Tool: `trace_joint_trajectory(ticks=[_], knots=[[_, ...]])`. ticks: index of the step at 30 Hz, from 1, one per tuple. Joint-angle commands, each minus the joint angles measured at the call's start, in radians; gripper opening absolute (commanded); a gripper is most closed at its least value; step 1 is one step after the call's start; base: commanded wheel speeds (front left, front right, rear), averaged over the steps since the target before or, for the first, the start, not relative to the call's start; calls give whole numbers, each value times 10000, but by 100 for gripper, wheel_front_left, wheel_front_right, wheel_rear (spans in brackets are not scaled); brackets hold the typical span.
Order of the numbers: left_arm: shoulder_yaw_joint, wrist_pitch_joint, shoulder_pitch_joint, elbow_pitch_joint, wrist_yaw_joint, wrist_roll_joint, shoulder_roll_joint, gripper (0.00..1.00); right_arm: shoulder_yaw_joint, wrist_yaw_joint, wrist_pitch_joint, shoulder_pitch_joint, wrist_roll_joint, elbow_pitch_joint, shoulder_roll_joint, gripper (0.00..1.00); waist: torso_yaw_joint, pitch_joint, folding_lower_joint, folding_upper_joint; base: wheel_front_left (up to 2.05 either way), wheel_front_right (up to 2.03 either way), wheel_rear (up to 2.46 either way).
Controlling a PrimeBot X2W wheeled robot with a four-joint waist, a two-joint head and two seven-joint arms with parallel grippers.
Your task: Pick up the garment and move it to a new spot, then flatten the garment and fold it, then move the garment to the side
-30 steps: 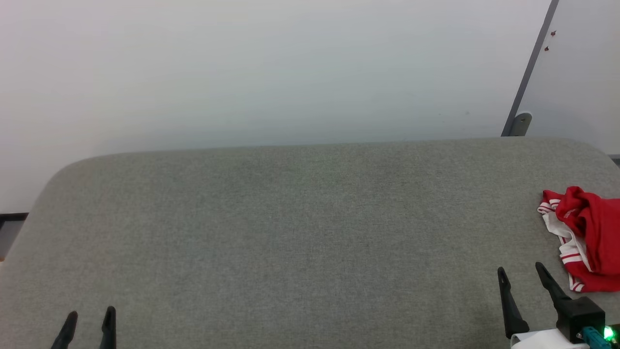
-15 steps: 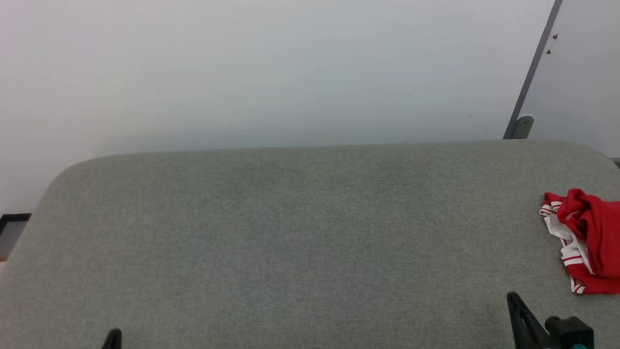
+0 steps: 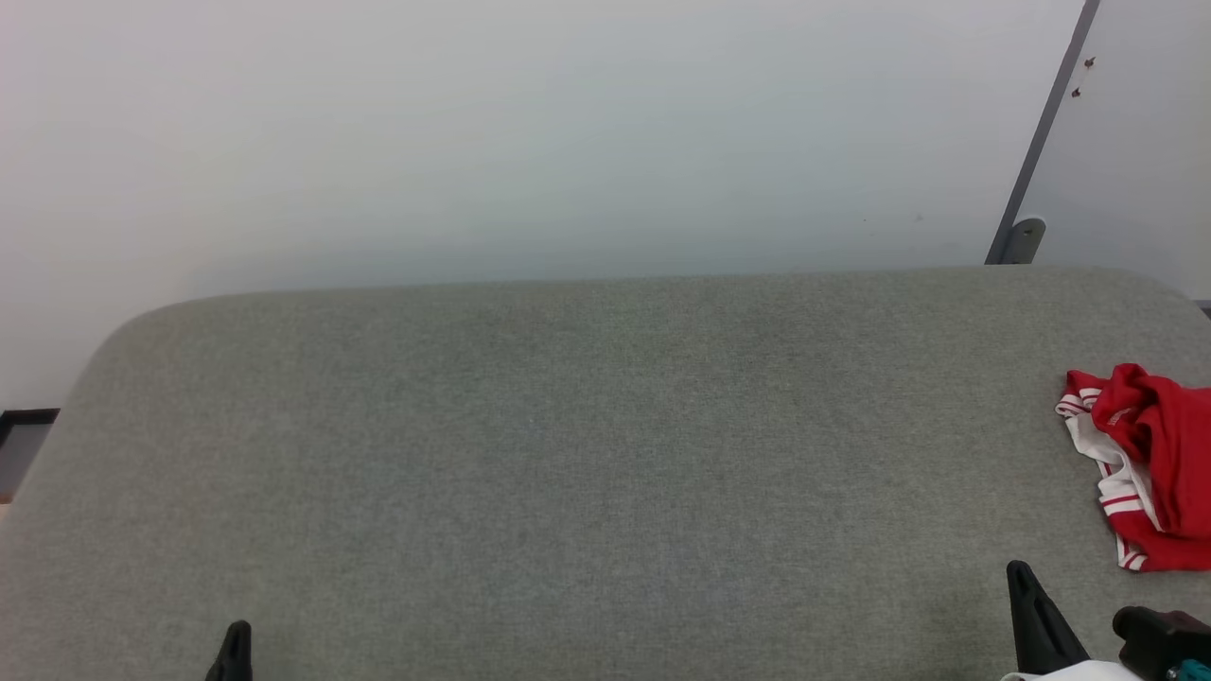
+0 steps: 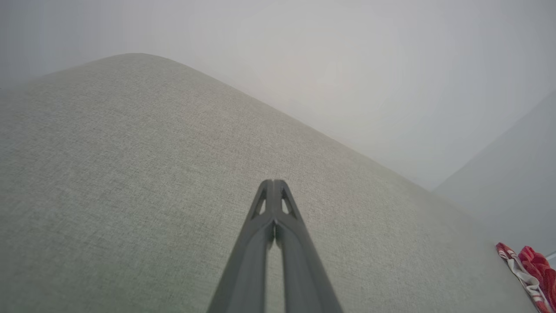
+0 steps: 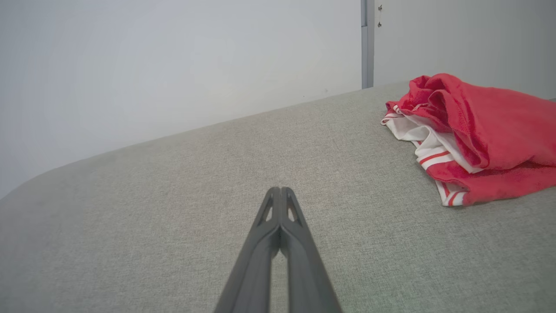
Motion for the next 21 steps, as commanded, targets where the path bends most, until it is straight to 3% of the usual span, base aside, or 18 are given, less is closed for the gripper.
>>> trace_joint_trajectory(ticks=[1,21], knots=[[87,43,-260,-109,-7,-243,76,0,-67,-2,54,-318,349,-197,-7,0,1,6,0,0,0,0,0],[197,849,-1010,58,-16,-2554,-522,0,-172,-5,816,-580,3812,-432,80,0,18,162,0,0,0,0,0]])
